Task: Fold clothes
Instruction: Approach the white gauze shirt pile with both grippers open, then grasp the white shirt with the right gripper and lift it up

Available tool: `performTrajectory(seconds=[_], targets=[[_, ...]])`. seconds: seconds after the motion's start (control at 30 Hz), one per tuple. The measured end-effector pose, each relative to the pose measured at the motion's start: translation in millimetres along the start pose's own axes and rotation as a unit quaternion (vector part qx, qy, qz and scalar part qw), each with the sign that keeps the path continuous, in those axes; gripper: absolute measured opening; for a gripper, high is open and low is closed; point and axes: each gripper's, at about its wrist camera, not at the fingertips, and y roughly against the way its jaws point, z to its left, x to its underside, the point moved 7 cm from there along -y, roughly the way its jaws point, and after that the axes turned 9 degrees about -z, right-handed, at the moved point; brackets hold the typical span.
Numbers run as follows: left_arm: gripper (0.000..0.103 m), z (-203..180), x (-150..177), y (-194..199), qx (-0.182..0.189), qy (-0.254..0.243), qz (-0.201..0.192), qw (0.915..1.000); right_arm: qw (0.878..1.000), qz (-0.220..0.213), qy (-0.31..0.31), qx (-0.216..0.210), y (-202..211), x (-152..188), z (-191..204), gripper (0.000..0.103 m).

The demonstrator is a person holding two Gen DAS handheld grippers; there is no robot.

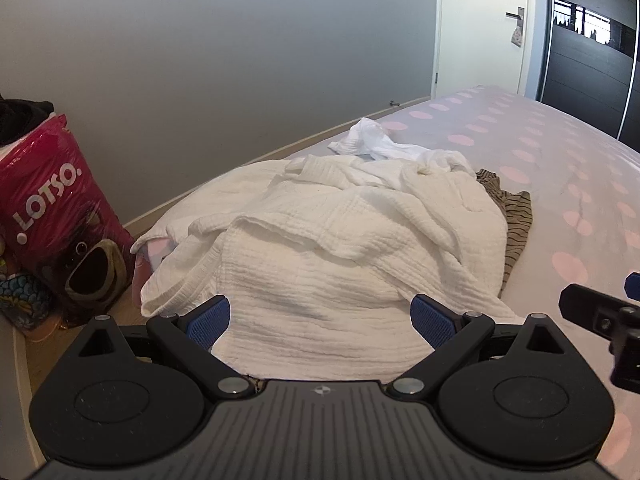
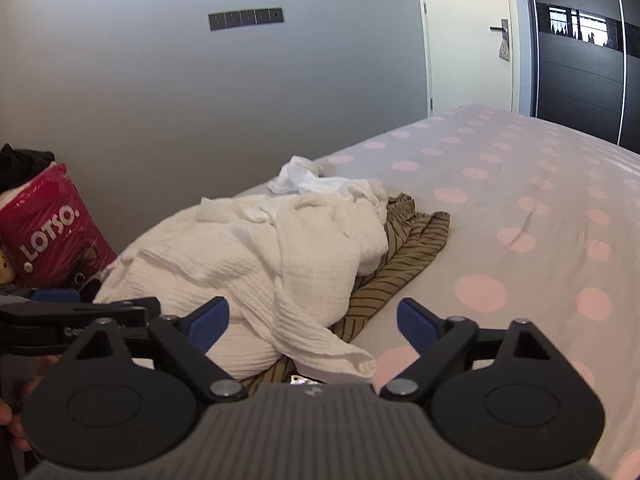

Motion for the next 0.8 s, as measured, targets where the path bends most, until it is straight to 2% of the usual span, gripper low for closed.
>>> performTrajectory(seconds=[0.07,0.13,0.47,0.53,0.6,0.63,0.67,0.7,0.8], targets=[[0.099,1.0,2.4,-5.2,-0.006,0.002,0.008,1.0000,1.000,0.009,0.010,-0.001,-13.1,3.9,0.7,0.089],[0.099,1.6,4.7,-10.0,-0.008,0.006,0.013,0.9999,1.000,0.021,0.023,-0.006,-28.7,8.0,3.4,0.082],[0.097,9.7,13.3,-35.5,-0.037,0.016,0.043,0.9983,0.995,0.084,0.047,-0.033,-114.5,24.2,15.3,0.080],[0.097,12.3,14.6,-42.2,-0.049,0.021,0.052,0.9972,0.994,0.094,0.055,-0.032,-124.5,26.0,15.9,0.070],[0.097,13.5,15.4,-46.5,-0.050,0.026,0.059,0.9966,0.991,0.112,0.064,-0.032,-133.7,29.0,17.8,0.054],[0.097,13.1,15.9,-47.3,-0.051,0.025,0.061,0.9965,0.990,0.122,0.066,-0.032,-137.8,30.8,18.4,0.050],[0.097,12.7,16.4,-48.2,-0.051,0.024,0.063,0.9964,0.989,0.131,0.064,-0.031,-140.1,32.3,18.2,0.039],[0.097,12.2,16.7,-48.6,-0.050,0.023,0.065,0.9964,0.988,0.139,0.060,-0.031,-141.7,33.6,17.6,0.021],[0.097,10.9,16.0,-46.3,-0.047,0.021,0.064,0.9966,0.989,0.134,0.053,-0.024,-135.7,27.8,13.7,0.011]])
